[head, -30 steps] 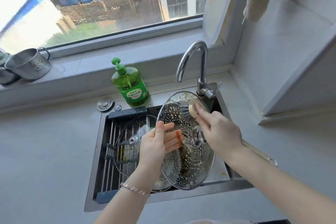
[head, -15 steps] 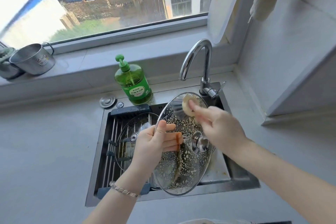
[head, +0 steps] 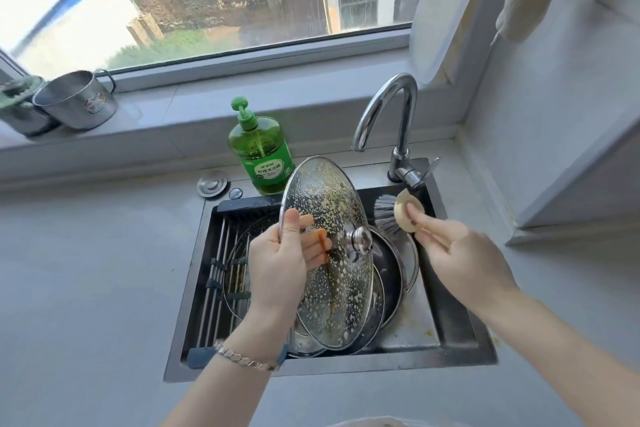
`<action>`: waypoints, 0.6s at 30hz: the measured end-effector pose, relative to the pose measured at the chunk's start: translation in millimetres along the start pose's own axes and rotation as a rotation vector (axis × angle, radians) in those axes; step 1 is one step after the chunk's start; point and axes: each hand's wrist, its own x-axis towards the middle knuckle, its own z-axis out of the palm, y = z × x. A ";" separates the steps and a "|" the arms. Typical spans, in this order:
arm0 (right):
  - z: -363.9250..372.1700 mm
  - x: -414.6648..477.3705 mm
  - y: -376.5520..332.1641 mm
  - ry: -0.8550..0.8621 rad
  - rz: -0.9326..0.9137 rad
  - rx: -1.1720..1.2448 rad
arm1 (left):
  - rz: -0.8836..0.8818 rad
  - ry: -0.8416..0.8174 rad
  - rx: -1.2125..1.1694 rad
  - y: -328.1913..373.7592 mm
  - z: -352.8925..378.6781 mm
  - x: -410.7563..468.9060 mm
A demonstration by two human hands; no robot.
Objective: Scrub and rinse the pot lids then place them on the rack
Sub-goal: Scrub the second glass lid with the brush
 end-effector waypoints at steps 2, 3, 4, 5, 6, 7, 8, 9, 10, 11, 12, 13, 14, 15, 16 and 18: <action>14.5 -11.6 -5.6 0.004 -0.112 -0.155 | -0.008 0.014 -0.002 1.2 3.6 -0.6; 20.4 -15.8 -8.3 0.002 -0.174 -0.226 | -0.011 0.007 0.005 1.1 6.0 -1.9; 26.0 -15.6 -8.4 0.024 -0.210 -0.280 | -0.006 -0.007 0.021 0.9 8.1 -3.7; 26.9 -11.9 -7.5 0.009 -0.188 -0.283 | 0.009 -0.020 0.045 0.1 9.2 -5.5; 26.8 -6.0 -3.8 -0.043 -0.098 -0.173 | 0.033 -0.031 0.076 -0.4 9.7 -7.1; 26.1 -1.3 -1.2 -0.151 0.018 0.007 | 0.060 -0.041 0.104 -0.5 9.2 -8.4; 26.8 2.0 1.4 -0.240 0.116 0.174 | 0.078 -0.047 0.118 0.3 8.3 -9.1; 25.5 4.5 -0.8 -0.270 0.187 0.318 | 0.080 -0.040 0.110 1.3 6.8 -8.9; 25.8 5.1 -2.6 -0.261 0.249 0.440 | 0.061 -0.018 0.078 2.3 5.0 -8.1; 24.9 2.4 -5.8 -0.242 0.284 0.519 | 0.023 0.015 0.028 3.3 3.0 -6.6; 27.7 -2.6 -6.1 -0.219 0.284 0.551 | -0.029 0.052 -0.031 4.4 1.2 -4.9; 28.8 -10.0 -8.8 -0.196 0.273 0.566 | -0.084 0.085 -0.090 5.2 0.0 -3.4; 31.0 -16.9 -10.1 -0.159 0.235 0.522 | -0.134 0.113 -0.141 5.2 -0.1 -2.2; 31.3 -22.7 -15.6 -0.118 0.184 0.410 | -0.171 0.136 -0.176 4.3 0.9 -1.9; 35.6 -24.3 -14.3 -0.031 0.094 0.200 | -0.190 0.152 -0.189 3.1 3.3 -2.8; 42.6 -26.4 -15.7 0.082 -0.135 -0.269 | -0.170 0.162 -0.143 -1.4 9.2 -7.1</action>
